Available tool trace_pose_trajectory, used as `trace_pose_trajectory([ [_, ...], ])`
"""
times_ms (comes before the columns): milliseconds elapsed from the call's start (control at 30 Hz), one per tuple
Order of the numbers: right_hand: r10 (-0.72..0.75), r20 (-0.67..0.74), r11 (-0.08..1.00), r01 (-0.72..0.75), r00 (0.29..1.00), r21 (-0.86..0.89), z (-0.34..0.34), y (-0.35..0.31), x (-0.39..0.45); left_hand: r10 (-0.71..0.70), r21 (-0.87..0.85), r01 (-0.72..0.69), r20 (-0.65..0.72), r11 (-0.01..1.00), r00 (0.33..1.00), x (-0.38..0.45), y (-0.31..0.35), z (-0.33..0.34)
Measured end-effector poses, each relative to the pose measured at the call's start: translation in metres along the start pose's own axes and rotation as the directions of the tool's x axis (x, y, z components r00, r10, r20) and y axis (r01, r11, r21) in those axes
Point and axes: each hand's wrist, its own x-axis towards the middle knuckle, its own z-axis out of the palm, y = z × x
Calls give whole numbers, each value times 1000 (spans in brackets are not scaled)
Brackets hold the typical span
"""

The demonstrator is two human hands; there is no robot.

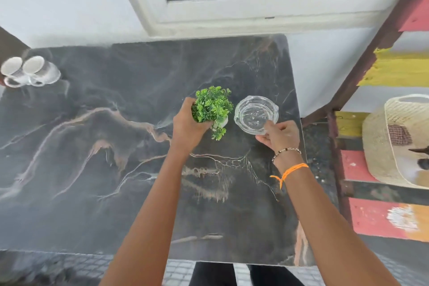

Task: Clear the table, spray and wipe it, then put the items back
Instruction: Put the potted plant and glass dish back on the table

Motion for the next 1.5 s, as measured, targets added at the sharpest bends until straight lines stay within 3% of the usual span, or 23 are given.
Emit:
trace_pose_trajectory([
  [400, -28, -286, 996, 49, 958, 68, 99, -45, 75, 163, -31, -161, 245, 987, 956, 160, 24, -2],
  [633, 2, -303, 997, 21, 953, 74, 129, -52, 96, 183, -94, -165, 238, 982, 954, 204, 17, 0],
  [800, 1, -334, 999, 16, 942, 49, 139, -52, 104, 197, -97, -176, 306, 980, 931, 221, 13, -1],
  [1000, 16, -325, 998, 3, 945, 58, 138, -51, 103, 162, -125, -126, 350, 984, 923, 222, 5, 4],
  [1200, 14, -263, 991, 20, 965, 129, 135, -52, 90, 136, -305, -12, 390, 952, 911, 207, -3, -5],
  [1500, -122, -81, 991, 125, 989, 39, 148, -61, 27, -41, -373, 96, 152, 923, 988, 150, -18, -45],
])
